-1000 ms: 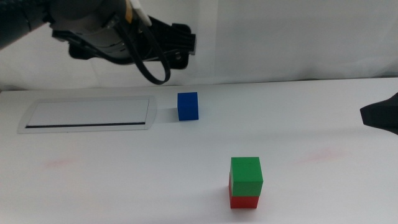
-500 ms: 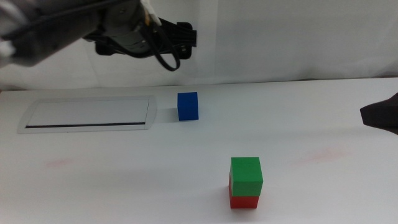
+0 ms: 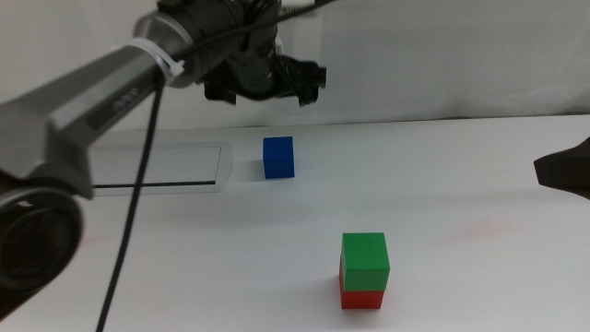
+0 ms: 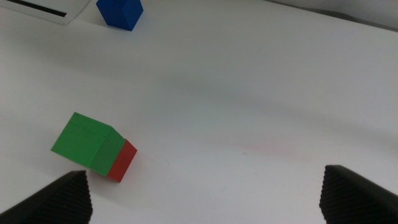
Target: Stack red cubes first, then green, then blue cubes in a specific spot.
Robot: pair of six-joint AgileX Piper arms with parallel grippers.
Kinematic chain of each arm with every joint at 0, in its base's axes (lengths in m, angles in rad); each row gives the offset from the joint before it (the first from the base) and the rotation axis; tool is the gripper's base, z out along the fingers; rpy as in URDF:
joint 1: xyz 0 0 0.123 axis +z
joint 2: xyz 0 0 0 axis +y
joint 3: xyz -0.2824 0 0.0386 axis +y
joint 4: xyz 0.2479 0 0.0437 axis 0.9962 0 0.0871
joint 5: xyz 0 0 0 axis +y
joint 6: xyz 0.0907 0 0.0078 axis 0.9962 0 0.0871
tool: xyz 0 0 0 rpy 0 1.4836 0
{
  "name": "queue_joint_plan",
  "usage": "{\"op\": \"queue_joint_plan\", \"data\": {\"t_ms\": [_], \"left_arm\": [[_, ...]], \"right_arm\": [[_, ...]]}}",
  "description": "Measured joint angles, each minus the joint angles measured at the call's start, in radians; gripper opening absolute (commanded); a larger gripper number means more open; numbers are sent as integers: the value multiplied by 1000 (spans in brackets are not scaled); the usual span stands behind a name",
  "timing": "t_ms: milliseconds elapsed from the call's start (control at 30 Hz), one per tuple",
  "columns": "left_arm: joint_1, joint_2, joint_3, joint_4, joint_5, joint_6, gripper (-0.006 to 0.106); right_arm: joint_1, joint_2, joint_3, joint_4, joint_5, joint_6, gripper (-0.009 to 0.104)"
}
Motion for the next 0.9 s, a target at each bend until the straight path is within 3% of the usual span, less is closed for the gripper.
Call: {"op": "queue_joint_plan", "data": {"t_ms": [367,900], "left_arm": [[29,153,-23,-94,31,17,89],[29,220,-23,-124,-31,19,89]], "right_arm": [[0,0,0,0,0,4,103],[0,0,0,0,0,4,103]]}}
